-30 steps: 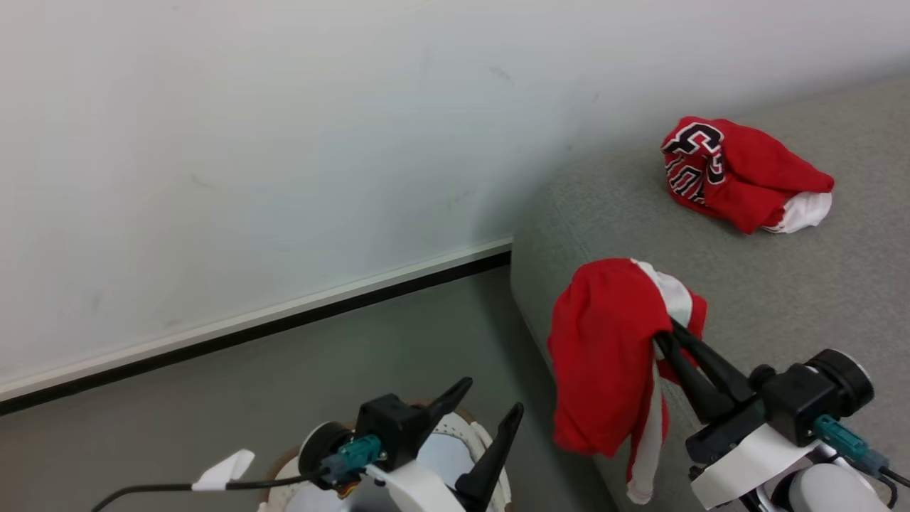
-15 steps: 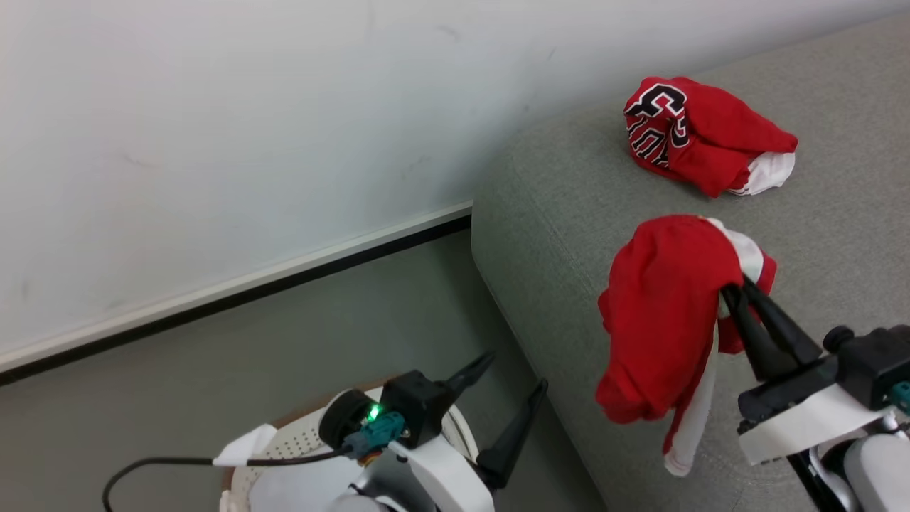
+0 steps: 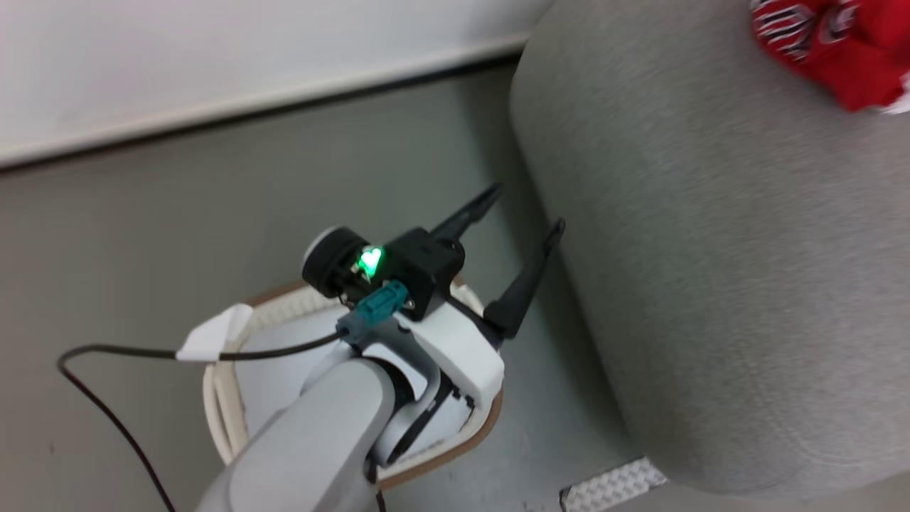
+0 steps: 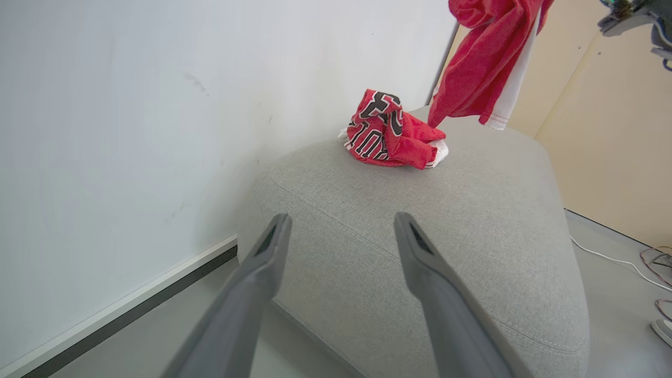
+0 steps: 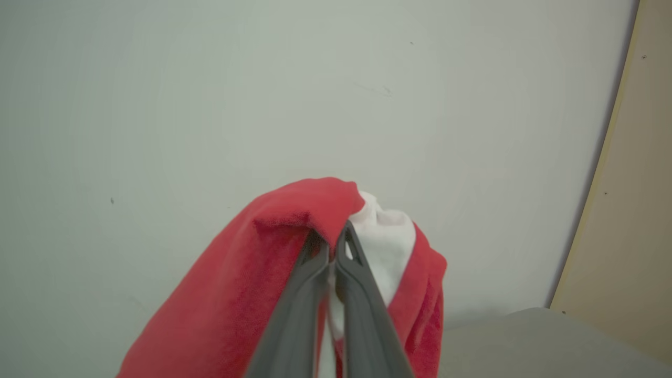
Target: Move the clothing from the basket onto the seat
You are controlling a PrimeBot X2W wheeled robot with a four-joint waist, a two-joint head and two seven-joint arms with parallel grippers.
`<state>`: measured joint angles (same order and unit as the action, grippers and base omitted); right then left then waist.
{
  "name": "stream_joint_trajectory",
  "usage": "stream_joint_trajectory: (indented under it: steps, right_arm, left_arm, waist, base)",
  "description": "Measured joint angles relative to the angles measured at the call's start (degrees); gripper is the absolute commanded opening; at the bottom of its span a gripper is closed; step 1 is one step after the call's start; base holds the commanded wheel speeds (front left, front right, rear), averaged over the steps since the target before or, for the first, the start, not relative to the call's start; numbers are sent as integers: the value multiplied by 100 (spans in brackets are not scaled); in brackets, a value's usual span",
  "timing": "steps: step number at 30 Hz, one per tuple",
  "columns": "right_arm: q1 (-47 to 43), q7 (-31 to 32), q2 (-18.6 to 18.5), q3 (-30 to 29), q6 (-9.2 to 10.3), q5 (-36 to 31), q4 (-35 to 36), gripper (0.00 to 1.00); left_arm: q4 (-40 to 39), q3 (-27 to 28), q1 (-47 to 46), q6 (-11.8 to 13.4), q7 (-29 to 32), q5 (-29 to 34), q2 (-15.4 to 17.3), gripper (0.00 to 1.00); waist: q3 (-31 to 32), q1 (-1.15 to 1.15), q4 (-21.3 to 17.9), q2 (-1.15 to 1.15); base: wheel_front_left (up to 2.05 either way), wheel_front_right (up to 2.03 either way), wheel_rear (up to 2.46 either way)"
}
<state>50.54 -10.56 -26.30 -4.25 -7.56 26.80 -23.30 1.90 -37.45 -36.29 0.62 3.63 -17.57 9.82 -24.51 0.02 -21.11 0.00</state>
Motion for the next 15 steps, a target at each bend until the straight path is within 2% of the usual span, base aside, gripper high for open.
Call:
stream_joint_trajectory:
  steps: [6,9,13,14,15]
  right_arm:
    - [1159,130,-433,-1116,0,-40,-1386,0]
    - [1560,-41,-447,-1519,0,-396,-2124,0]
    - [1786,-267,-280,-2045,0,-868,-3116,0]
    - [1836,-312,-244,-2180,0,-993,-3319,14]
    - [1873,-330,-215,-2278,0,-1106,-3499,35]
  left_arm:
    - [-123,99,-309,132,-91,107,-63,100]
    - [-214,111,-477,142,-121,196,-79,100]
    - [-220,101,-758,131,-203,302,-113,100]
    - [-214,110,-827,142,-224,312,-122,100]
    - [-193,124,-877,142,-230,313,-123,100]
  waist:
    - [-895,1,391,0]
    - [-1293,1,600,0]
    - [-1728,1,891,0]
    - [-1816,1,956,0]
    - [-1896,1,1018,0]
  base:
    - [0,0,0]
    - [0,0,0]
    - [0,0,0]
    - [0,0,0]
    - [0,0,0]
